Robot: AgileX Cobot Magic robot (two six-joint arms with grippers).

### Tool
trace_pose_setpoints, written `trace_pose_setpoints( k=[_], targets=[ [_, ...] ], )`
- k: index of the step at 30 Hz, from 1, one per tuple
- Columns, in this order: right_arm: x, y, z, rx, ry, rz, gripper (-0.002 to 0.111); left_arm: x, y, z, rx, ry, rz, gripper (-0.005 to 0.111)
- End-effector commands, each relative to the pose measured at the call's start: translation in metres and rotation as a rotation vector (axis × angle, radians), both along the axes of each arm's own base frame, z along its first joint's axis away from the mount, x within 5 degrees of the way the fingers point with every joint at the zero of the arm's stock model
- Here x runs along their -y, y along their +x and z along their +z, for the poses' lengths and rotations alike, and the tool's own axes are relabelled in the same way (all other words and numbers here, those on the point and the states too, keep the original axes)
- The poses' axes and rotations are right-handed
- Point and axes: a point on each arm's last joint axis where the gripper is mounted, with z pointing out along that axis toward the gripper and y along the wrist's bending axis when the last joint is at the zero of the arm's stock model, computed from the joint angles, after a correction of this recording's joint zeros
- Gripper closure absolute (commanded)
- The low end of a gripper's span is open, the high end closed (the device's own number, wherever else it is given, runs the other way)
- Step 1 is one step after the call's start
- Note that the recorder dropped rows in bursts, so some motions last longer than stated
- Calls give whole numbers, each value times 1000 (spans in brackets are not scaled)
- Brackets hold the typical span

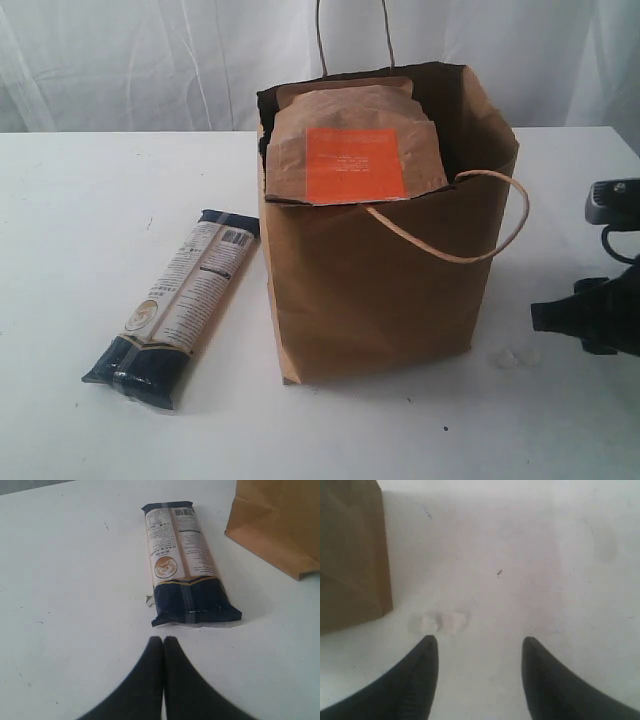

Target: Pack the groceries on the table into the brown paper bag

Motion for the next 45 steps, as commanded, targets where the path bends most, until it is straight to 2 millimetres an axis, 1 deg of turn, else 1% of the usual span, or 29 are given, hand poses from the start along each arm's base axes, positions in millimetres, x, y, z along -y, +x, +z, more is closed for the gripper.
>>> trace_pose_setpoints(
  k=[1, 2, 3, 4, 7, 11, 13, 19, 25, 30, 32, 35, 39, 45],
  targets=[
    [-2, 9, -17, -63, 19, 38, 59, 0, 0, -1, -3, -3, 1, 107],
    [-4, 10, -20, -79, 15, 56, 59, 0, 0, -1, -3, -3, 1, 107],
    [-7, 13, -29, -127, 7, 93, 59, 0, 0, -1, -3, -3, 1, 107],
    [-9, 16, -34, -149, 2, 123, 59, 0, 0, -1, -3, -3, 1, 107],
    [-14, 24, -42, -204, -34, 209, 59, 0, 0, -1, -3, -3, 1, 107],
    [-4, 36, -48, -234, -30, 152, 59, 0, 0, -1, -3, -3, 1, 107],
    [-2, 39, -49, -228, -26, 139, 59, 0, 0, -1, -3, -3, 1, 107],
    [-3, 47, -52, -209, -18, 139, 59, 0, 0, -1, -3, -3, 1, 107],
    [-6, 57, -69, -223, -8, 137, 59, 0, 0, -1, -3, -3, 1, 107],
    [-7, 60, -77, -232, -6, 140, 59, 0, 0, -1, -3, -3, 1, 107],
    [-3, 62, -80, -235, -4, 123, 59, 0, 0, -1, -3, -3, 1, 107],
    [2, 63, -80, -234, -3, 104, 59, 0, 0, -1, -3, -3, 1, 107],
    [2, 65, -79, -211, 3, 105, 59, 0, 0, -1, -3, -3, 1, 107],
    [2, 66, -91, -253, -1, 105, 60, 0, 0, -1, -3, -3, 1, 107]
  ],
)
